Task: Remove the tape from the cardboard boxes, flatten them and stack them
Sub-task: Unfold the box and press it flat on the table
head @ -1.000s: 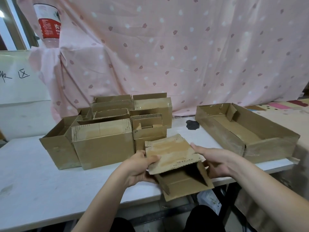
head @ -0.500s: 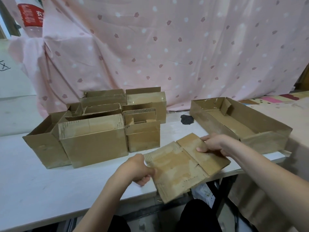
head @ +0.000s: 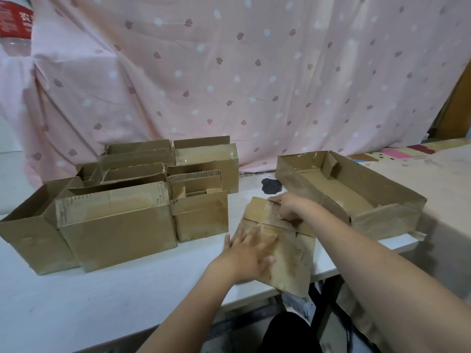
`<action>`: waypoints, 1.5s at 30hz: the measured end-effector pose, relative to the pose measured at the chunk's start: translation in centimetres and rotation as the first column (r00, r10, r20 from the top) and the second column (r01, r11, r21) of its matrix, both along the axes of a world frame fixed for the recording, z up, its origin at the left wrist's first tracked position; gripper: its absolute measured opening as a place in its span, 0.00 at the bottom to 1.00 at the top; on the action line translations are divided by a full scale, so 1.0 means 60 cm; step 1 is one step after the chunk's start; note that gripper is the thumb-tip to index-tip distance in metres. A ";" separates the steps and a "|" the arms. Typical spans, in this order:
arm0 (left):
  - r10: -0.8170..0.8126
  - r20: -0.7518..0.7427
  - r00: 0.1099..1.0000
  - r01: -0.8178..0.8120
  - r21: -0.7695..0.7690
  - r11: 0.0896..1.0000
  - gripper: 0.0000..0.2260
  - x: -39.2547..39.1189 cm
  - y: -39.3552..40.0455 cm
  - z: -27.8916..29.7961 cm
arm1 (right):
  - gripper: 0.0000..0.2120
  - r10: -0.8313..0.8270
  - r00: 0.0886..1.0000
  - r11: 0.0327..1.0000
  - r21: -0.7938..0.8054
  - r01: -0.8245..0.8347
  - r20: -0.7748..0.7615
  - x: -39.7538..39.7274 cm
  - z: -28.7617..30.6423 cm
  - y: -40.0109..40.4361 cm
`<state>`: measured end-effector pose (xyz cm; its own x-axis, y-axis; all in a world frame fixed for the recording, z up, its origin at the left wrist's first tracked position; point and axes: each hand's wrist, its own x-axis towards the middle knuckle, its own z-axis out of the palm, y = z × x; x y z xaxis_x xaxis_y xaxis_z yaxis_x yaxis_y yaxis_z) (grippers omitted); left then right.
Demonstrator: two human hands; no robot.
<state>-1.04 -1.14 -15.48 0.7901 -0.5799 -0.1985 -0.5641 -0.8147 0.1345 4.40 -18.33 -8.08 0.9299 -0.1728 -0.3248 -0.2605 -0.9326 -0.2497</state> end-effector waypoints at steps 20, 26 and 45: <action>0.267 0.188 0.945 -0.227 -0.208 0.951 0.34 0.067 -0.060 -0.038 | 0.24 0.169 0.879 0.985 -0.110 -0.134 0.446 -0.029 -0.168 -0.018; 0.209 0.144 0.967 -0.187 -0.152 0.970 0.27 0.087 -0.052 -0.046 | 0.26 0.190 0.888 0.979 -0.143 -0.143 0.418 -0.032 -0.181 -0.016; 0.232 0.216 0.948 -0.200 -0.161 0.967 0.26 0.081 -0.051 -0.054 | 0.25 0.114 0.879 0.993 -0.063 -0.096 0.464 -0.041 -0.174 -0.009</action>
